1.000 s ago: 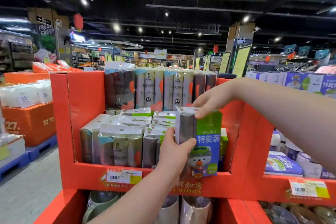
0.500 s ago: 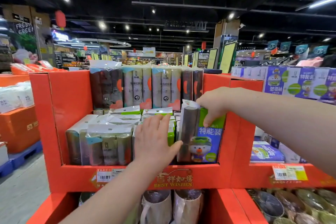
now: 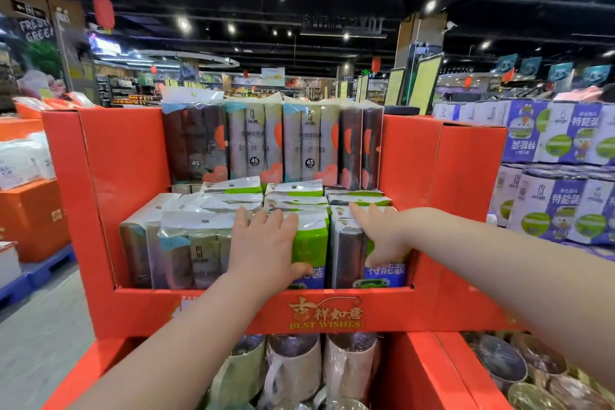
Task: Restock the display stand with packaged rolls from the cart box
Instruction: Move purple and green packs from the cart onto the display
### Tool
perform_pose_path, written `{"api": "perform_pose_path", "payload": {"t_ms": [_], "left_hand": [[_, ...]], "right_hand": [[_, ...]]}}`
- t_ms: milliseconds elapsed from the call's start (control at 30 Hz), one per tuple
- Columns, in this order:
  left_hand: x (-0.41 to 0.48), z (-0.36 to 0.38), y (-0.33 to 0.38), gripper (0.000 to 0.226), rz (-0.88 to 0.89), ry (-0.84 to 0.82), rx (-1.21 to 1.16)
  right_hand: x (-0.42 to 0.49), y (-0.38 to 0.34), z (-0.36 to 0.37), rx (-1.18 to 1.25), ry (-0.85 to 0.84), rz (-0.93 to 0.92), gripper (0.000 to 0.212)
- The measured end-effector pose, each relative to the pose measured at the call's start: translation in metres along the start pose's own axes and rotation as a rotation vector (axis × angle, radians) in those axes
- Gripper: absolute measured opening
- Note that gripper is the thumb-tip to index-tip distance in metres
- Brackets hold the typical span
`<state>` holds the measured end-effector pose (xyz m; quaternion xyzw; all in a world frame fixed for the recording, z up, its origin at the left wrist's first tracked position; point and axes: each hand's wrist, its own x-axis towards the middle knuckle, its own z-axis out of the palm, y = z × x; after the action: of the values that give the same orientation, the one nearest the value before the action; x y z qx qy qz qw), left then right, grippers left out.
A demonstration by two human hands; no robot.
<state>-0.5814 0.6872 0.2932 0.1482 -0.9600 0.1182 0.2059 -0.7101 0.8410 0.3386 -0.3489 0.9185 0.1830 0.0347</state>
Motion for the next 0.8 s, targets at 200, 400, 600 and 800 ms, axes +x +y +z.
{"api": "perform_pose_path", "payload": {"t_ms": [200,400,600,800], "left_hand": [[0.002,0.004,0.000,0.084,0.005,0.029,-0.002],[0.001,0.003,0.000,0.090,0.014,0.014,-0.015],[-0.001,0.002,-0.002,0.094,0.026,0.005,-0.060],[-0.009,-0.008,-0.009,0.082,0.106,-0.028,-0.153]], "right_hand": [[0.013,0.001,0.010,0.066,0.109,0.023,0.106],[0.002,-0.002,0.010,0.090,0.185,0.029,0.097],[-0.022,-0.027,0.018,-0.031,0.438,0.239,0.080],[-0.047,-0.056,0.033,0.010,0.612,0.321,0.101]]}}
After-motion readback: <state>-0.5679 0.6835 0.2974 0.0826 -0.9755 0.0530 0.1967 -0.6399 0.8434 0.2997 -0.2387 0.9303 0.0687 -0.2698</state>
